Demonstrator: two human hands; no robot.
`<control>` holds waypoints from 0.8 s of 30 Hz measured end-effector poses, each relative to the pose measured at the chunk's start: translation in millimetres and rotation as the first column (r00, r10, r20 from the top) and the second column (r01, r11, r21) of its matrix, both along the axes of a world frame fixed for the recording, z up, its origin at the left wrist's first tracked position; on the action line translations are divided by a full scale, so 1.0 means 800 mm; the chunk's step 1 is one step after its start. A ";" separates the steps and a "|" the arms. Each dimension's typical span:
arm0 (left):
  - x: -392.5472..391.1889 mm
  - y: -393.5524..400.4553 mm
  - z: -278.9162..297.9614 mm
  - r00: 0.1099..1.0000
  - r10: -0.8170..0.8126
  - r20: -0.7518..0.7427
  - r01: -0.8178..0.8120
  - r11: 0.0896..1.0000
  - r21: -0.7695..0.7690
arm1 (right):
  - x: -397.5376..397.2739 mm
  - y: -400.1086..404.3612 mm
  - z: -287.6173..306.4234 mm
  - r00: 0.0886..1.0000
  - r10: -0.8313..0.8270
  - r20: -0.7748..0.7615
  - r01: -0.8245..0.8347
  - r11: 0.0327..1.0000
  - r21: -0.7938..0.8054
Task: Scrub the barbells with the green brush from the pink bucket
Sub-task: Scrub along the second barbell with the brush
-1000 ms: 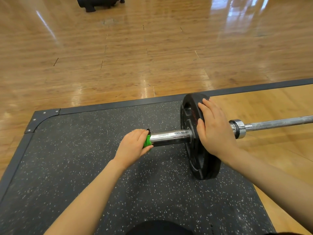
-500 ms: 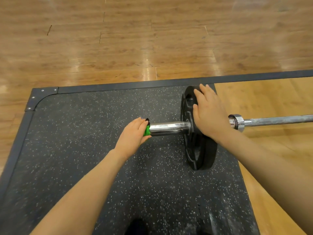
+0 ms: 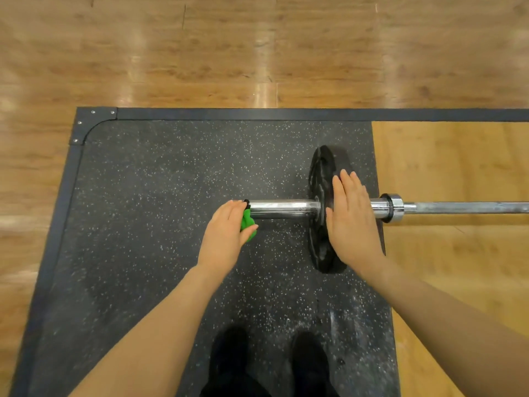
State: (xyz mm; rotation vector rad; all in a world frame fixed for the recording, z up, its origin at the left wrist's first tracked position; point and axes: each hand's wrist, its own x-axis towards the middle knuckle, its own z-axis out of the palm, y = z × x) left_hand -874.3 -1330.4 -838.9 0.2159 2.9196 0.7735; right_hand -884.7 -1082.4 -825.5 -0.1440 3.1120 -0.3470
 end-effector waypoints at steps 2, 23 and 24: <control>0.019 0.004 0.012 1.000 0.008 0.017 -0.008 1.000 0.004 | 0.025 0.001 0.004 1.000 0.018 0.023 -0.019 0.999 0.042; 0.127 0.017 -0.034 0.993 -0.031 0.115 0.038 0.997 -0.061 | 0.135 0.008 0.003 0.998 0.047 -0.029 -0.048 0.999 -0.015; 0.124 0.022 -0.040 0.993 -0.045 0.106 0.052 0.997 -0.060 | 0.139 0.009 -0.003 0.997 0.055 -0.048 -0.057 0.998 -0.038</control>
